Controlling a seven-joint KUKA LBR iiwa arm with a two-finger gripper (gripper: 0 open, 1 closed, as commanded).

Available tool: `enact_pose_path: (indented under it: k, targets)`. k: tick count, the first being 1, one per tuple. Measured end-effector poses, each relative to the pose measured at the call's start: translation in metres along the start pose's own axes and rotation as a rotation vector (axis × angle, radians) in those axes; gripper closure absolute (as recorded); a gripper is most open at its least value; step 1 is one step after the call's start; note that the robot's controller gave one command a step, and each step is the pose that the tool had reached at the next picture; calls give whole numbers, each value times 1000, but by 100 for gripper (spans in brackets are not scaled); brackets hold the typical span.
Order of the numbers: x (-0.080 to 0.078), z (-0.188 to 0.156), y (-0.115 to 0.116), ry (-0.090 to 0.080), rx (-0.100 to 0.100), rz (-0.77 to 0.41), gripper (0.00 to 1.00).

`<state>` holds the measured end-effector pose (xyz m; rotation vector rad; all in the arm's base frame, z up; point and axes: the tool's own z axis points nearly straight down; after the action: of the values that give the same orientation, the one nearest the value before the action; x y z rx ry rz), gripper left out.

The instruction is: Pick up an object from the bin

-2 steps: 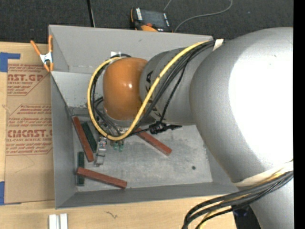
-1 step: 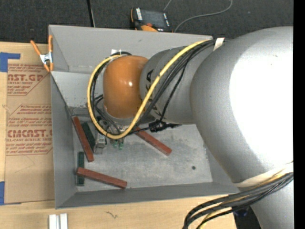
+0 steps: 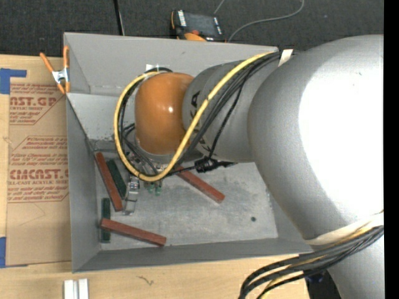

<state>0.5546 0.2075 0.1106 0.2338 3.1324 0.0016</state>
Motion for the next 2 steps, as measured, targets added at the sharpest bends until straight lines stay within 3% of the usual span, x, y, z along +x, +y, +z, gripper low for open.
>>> enact_pose_path:
  k: [1,2]
  targets:
    - [26,43,-60,4,5,225,0]
    - [33,-1,-115,-1,3,312,0]
